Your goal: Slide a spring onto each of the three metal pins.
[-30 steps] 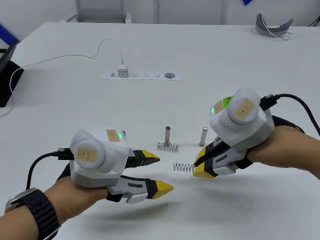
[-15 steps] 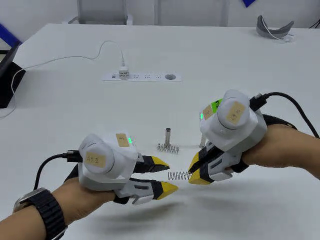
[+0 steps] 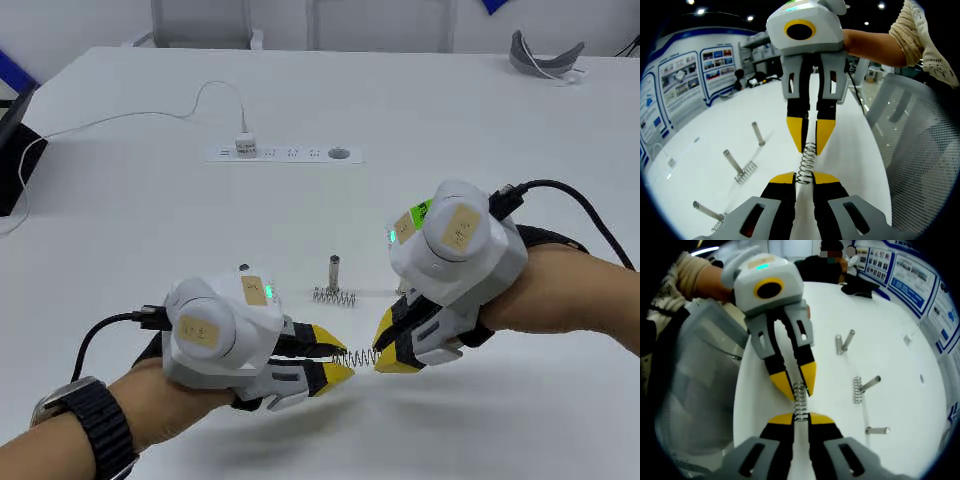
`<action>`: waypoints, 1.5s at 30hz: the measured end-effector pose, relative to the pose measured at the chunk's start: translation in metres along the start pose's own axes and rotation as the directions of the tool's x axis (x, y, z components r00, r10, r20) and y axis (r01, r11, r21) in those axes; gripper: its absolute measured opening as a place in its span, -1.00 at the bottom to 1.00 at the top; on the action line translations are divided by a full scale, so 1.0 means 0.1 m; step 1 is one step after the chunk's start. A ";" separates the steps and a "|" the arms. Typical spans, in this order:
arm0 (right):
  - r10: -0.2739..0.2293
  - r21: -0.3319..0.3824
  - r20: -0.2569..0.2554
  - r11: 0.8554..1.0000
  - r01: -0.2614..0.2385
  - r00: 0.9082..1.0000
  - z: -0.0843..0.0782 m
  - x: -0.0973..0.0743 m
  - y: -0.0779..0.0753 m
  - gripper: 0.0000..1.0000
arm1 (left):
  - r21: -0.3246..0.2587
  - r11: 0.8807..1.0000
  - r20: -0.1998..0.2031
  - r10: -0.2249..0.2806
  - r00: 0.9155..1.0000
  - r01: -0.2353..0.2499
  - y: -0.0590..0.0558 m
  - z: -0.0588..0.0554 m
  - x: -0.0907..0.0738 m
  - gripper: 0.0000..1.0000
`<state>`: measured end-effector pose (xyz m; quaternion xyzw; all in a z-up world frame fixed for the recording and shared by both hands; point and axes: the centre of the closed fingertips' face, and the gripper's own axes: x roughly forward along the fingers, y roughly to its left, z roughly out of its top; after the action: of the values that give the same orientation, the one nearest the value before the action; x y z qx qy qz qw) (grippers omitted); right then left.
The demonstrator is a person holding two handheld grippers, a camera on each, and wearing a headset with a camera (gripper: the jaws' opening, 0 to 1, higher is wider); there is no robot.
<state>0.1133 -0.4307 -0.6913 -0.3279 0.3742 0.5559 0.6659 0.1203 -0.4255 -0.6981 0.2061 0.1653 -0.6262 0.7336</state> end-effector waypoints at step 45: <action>-0.030 -0.067 0.124 0.997 0.039 0.992 0.53 -0.13 0.04 -0.73 | -0.025 1.000 0.024 0.011 1.000 -0.010 0.00 0.06 -0.02 -0.78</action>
<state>0.1150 -0.3913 -0.6537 -0.3221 0.3074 0.5761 0.6855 0.1201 -0.4267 -0.6916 0.1902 0.1628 -0.6227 0.7414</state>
